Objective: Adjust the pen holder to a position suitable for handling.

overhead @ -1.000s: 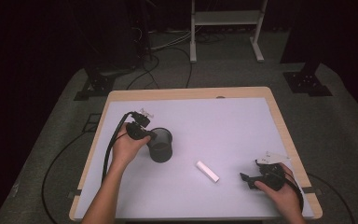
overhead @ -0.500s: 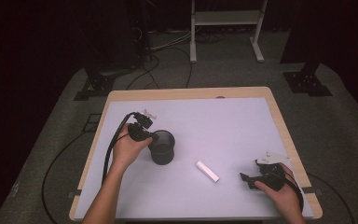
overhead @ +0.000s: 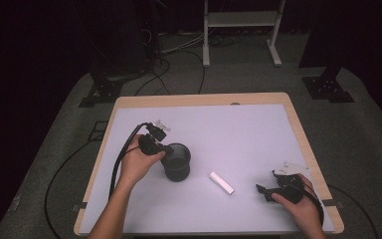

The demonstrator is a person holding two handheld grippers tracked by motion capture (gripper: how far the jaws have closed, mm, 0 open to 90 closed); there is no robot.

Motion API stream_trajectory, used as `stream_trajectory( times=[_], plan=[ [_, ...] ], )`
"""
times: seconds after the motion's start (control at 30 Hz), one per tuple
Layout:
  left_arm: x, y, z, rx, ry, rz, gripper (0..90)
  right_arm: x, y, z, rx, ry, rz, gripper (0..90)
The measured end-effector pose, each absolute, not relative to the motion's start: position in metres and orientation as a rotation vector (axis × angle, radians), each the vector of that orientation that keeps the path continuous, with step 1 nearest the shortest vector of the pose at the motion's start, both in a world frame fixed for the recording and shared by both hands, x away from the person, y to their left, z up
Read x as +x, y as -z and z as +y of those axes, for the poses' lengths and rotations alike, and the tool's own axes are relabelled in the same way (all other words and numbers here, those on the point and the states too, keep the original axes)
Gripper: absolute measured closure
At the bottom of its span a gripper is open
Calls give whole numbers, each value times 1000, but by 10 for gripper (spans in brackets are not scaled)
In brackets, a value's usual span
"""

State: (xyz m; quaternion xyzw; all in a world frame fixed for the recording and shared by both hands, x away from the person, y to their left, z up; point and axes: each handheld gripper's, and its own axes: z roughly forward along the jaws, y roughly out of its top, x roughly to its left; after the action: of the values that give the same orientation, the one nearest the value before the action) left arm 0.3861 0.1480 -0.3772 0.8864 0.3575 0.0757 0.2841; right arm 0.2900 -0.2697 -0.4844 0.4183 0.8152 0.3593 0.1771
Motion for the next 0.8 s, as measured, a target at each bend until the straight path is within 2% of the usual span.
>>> stream_trajectory(
  times=[0.8],
  plan=[
    [363,392,118,2413,-101,846,835,290,484,-270,1185,-1017,2306,141]
  ],
)
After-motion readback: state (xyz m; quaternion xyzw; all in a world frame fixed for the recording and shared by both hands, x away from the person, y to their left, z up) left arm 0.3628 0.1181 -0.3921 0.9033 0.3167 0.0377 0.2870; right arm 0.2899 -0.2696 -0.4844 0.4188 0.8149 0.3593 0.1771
